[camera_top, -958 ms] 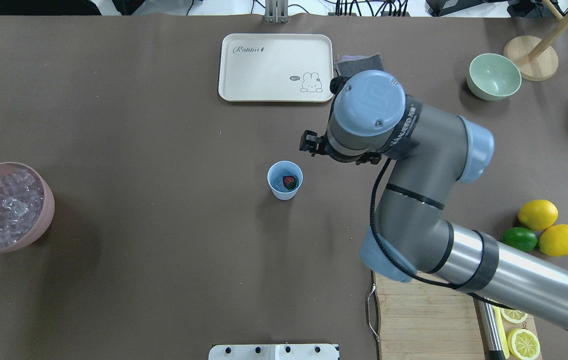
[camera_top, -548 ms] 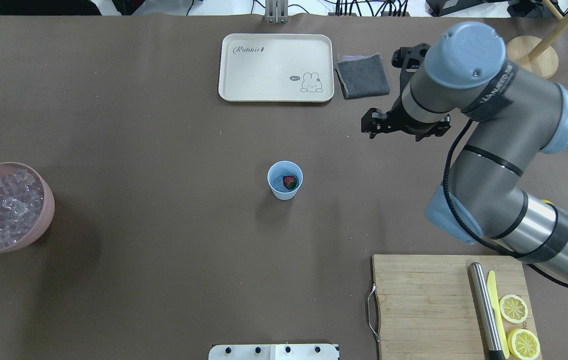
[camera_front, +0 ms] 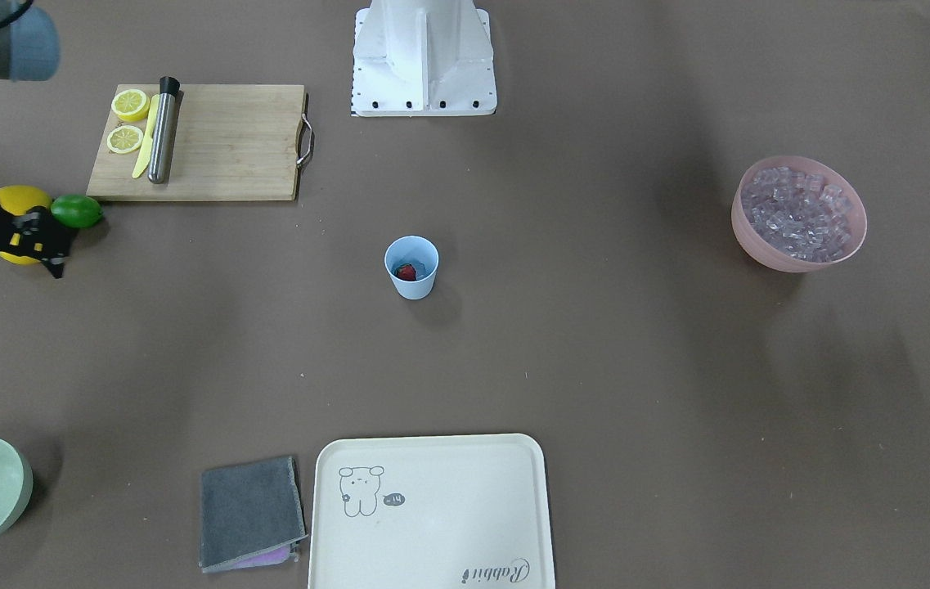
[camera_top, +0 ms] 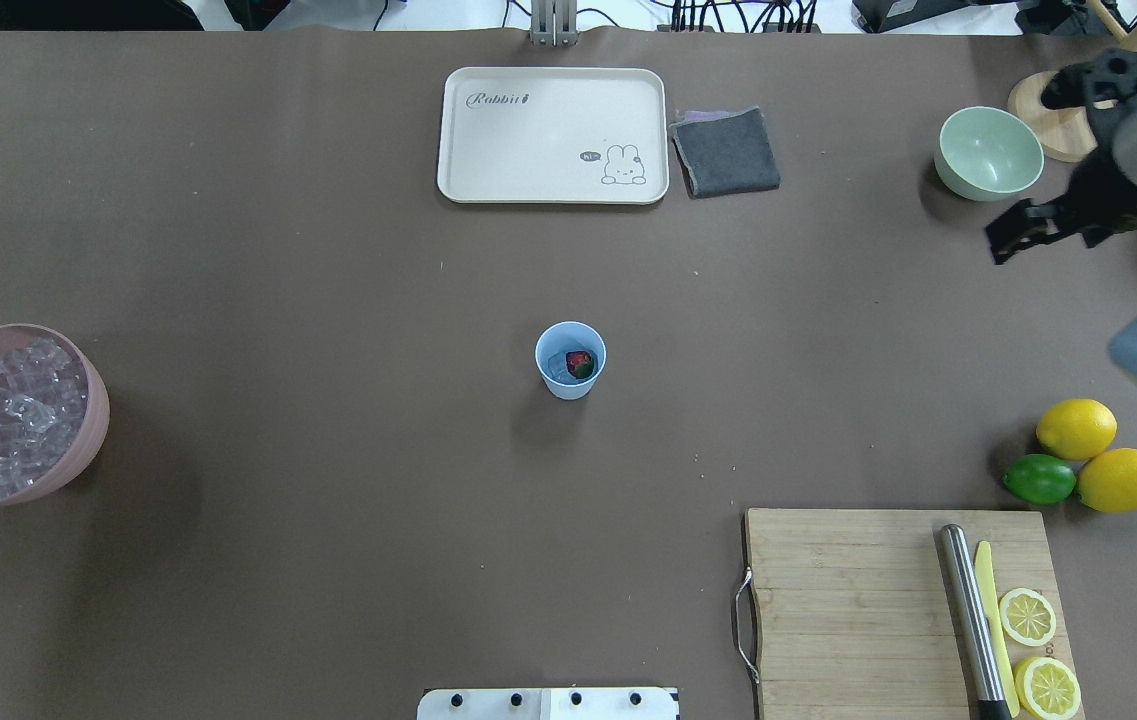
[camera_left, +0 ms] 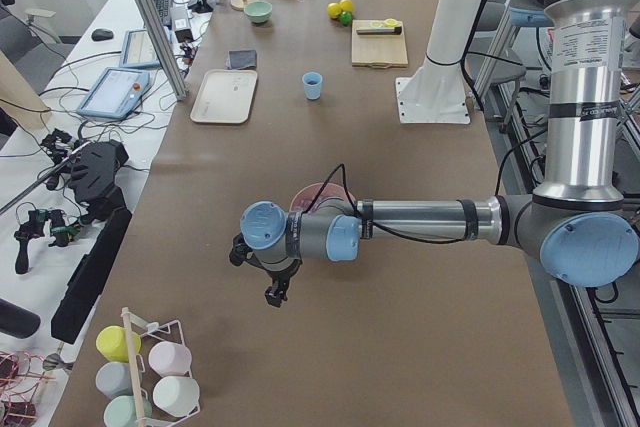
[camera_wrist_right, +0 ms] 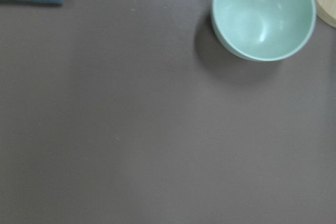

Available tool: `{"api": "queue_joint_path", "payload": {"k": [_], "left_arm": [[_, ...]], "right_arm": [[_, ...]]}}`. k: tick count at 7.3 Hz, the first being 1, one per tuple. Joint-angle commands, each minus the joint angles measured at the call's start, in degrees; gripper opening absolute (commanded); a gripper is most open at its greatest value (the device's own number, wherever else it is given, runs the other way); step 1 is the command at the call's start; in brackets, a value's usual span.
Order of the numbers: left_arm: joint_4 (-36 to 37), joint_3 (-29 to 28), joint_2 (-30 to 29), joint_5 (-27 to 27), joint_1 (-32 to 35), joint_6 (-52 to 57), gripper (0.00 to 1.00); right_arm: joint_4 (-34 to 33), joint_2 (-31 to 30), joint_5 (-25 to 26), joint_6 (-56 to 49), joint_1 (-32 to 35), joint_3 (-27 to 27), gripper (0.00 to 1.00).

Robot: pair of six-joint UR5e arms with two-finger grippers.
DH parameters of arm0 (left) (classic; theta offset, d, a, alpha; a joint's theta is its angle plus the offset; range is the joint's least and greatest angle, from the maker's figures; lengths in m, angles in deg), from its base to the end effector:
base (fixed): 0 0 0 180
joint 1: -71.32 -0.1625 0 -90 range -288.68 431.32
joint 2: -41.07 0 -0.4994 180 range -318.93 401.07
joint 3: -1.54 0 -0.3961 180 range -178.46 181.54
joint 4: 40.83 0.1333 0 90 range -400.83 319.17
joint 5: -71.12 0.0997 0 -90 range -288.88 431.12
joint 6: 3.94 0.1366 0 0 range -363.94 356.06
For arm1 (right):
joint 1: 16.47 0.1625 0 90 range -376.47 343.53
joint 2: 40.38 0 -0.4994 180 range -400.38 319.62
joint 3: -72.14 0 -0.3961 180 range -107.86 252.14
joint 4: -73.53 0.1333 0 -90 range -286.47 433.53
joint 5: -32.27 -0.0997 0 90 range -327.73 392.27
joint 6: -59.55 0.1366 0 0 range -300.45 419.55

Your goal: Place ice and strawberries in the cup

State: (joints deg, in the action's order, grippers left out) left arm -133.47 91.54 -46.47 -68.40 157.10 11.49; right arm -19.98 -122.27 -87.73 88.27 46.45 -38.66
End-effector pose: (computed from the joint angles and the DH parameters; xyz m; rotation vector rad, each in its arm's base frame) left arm 0.0056 -0.4752 0.7668 0.0878 0.8639 0.3226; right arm -0.1961 -0.5264 0.5295 0.1418 -0.6576 -0.0885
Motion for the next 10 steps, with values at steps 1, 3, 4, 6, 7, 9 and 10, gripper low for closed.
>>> {"api": "queue_joint_path", "payload": {"k": [1,3,4,6,7,9,10], "left_arm": [[0.09,0.0,-0.34,-0.39,0.01,-0.05,0.99],[0.09,0.0,-0.34,-0.66,-0.08,-0.05,0.99],[0.09,0.18,-0.26,-0.75,0.01,-0.05,0.99],[0.0,0.18,0.1,-0.83,0.01,-0.05,0.99],[0.0,0.09,0.1,-0.84,-0.08,-0.05,0.99],[-0.26,0.18,0.45,-0.84,0.01,-0.05,0.99],[-0.35,0.27,0.53,-0.84,0.01,-0.05,0.99]], "right_arm": [[9.35,-15.07,-2.34,-3.84,9.46,1.02,1.0],[13.7,-18.55,-2.95,-13.96,17.99,6.54,1.0],[13.36,-19.0,-4.0,-21.18,21.59,7.43,1.0],[12.92,-20.67,-9.45,-26.85,26.27,8.32,1.0],[11.09,-21.29,-9.46,-27.14,26.54,7.88,1.0],[2.15,-21.29,-9.46,-36.65,30.56,7.0,1.0],[0.63,-21.21,-9.37,-39.15,32.59,6.74,1.0]]}}
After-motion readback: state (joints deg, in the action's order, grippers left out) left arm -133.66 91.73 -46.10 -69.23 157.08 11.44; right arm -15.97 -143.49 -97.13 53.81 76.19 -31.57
